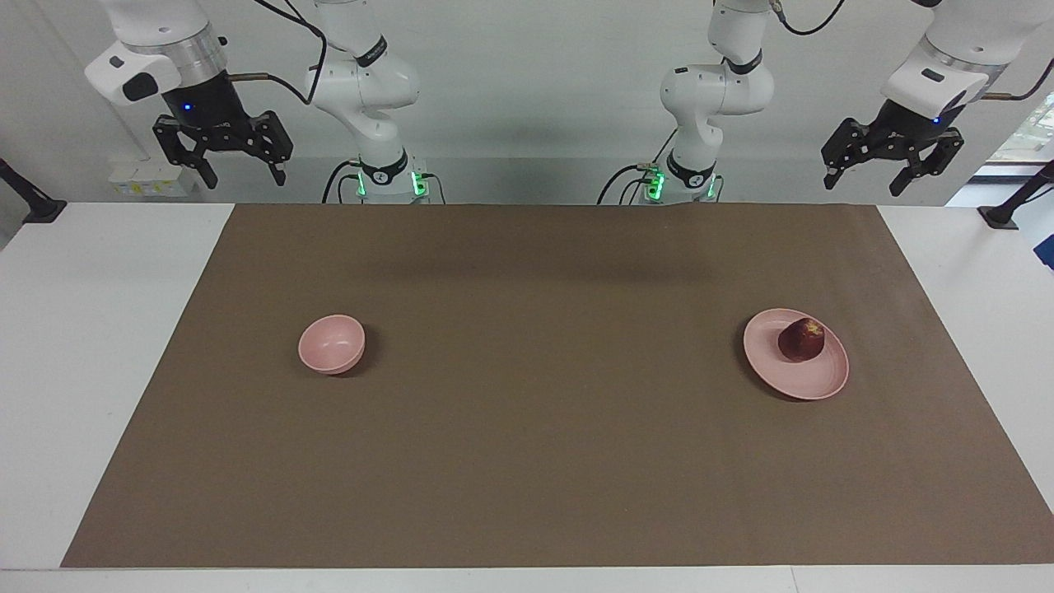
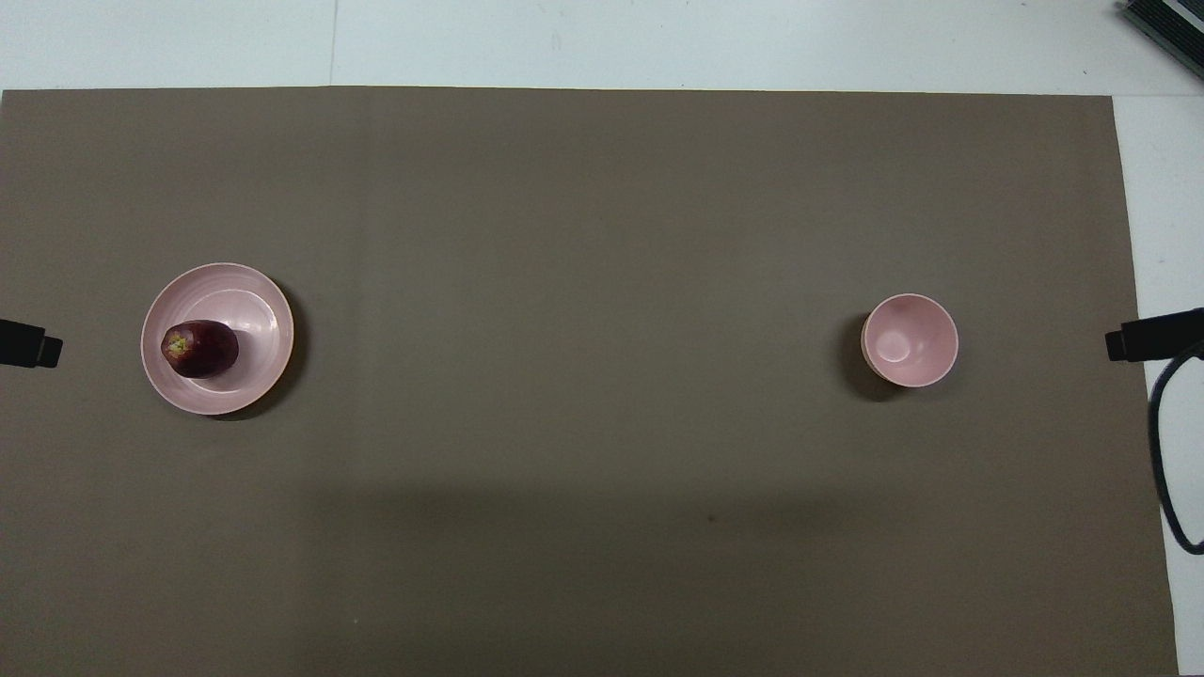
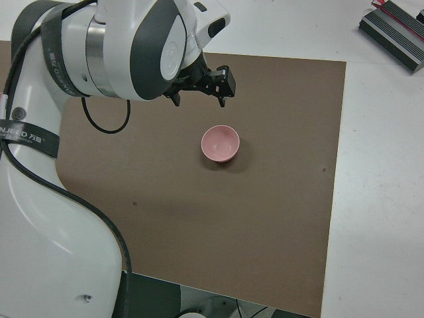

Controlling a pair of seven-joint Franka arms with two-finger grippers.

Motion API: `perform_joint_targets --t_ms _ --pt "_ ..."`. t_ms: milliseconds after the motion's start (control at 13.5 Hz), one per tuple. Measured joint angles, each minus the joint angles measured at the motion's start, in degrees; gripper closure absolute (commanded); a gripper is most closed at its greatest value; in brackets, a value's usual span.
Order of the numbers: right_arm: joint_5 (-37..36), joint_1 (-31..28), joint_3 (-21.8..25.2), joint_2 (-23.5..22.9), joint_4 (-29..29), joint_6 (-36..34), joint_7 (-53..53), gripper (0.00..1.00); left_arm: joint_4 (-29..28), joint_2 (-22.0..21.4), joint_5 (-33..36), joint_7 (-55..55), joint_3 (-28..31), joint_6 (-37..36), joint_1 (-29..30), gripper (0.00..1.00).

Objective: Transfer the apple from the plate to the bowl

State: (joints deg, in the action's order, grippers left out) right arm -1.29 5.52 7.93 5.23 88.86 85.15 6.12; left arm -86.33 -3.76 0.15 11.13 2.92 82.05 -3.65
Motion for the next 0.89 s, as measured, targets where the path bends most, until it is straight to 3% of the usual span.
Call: perform_joint_targets --t_ms 591,886 --pt "0.0 0.1 0.0 0.1 0.2 -1.7 0.0 0.0 0.0 -0.1 0.0 -0.1 0.0 -0.1 0.0 0.0" --pt "0.0 1.0 -0.5 -0.1 2.8 2.1 0.0 0.0 -0.4 -0.2 0.0 -0.1 0.0 -0.1 0.0 0.0"
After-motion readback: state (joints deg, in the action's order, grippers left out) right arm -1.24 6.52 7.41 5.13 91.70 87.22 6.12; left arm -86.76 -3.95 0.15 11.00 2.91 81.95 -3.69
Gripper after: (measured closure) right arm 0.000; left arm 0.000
